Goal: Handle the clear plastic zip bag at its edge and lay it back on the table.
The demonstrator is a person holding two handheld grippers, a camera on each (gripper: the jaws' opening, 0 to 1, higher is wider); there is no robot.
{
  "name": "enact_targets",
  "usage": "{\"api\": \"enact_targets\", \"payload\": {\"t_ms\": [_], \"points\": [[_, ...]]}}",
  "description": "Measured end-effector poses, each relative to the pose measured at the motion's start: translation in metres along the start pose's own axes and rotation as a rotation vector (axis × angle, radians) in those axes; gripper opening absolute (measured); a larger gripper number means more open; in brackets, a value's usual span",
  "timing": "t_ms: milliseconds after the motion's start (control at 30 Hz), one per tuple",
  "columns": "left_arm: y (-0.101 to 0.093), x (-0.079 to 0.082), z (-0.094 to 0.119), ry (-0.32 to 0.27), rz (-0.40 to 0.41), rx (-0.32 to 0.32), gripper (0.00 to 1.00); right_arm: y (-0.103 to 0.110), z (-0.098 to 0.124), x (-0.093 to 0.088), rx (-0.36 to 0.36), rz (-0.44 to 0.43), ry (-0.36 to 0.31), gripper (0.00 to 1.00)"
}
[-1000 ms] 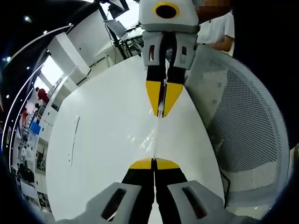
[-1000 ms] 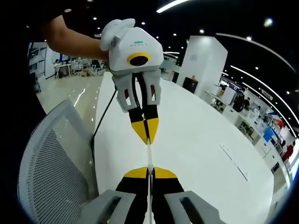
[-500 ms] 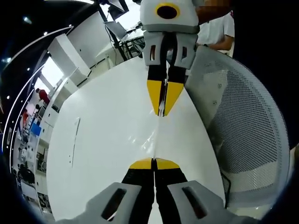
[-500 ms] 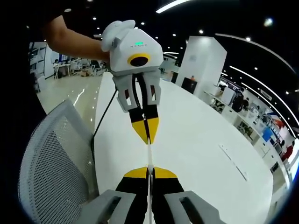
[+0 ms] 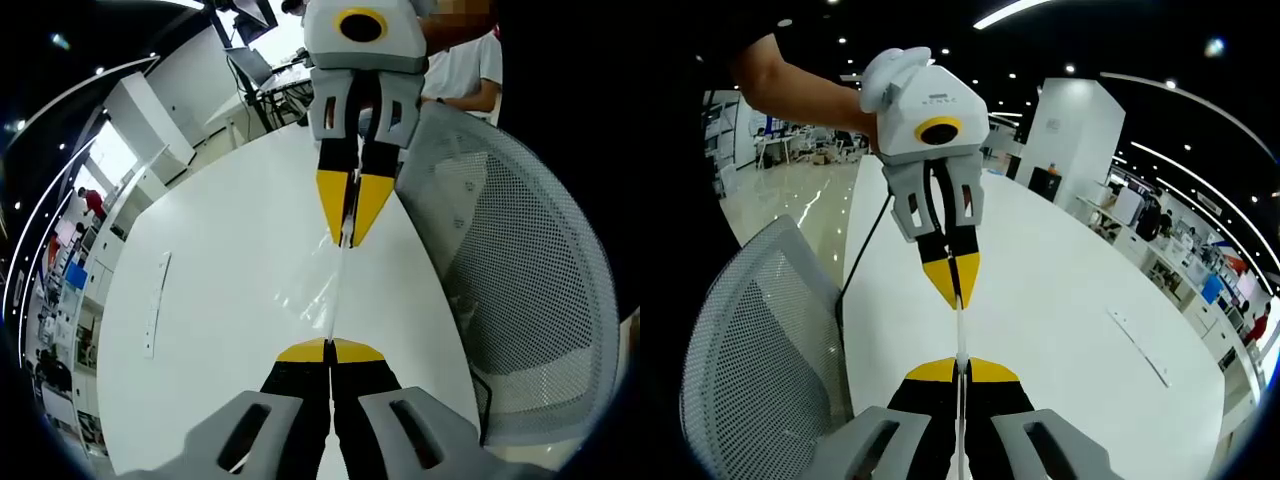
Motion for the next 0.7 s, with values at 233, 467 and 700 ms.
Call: {"api": "enact_targets", "payload": {"t_ms": [233, 467, 700], "points": [[0.0001, -0.0003, 0.0007, -0.001, 0.002, 0.000, 0.00, 0.0006, 0.0009, -0.0002, -0.001, 0.000, -0.004, 0.00], [0.0013, 0.0008, 0.0005, -0.004, 0.005, 0.000, 0.00, -0.0001, 0.0022, -0.0007, -0.005, -0.002, -0.006, 0.00], [0.0023, 0.0001, 0.0000, -0.004, 0.008, -0.001, 0.00, -0.0007, 0.0030, -0.0012, -0.008, -0.005, -0.008, 0.00]]}}
Point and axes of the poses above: the point that each gripper's makers call its tool centre point, and the gripper's own axes: z roughly backward along the fingers, y roughly to its left, x roughly out of its top, the point moved 4 cm from there along z, roughly backward along the fingers, and after that the axes turned 15 degrees about x, right-handed, at the moved point
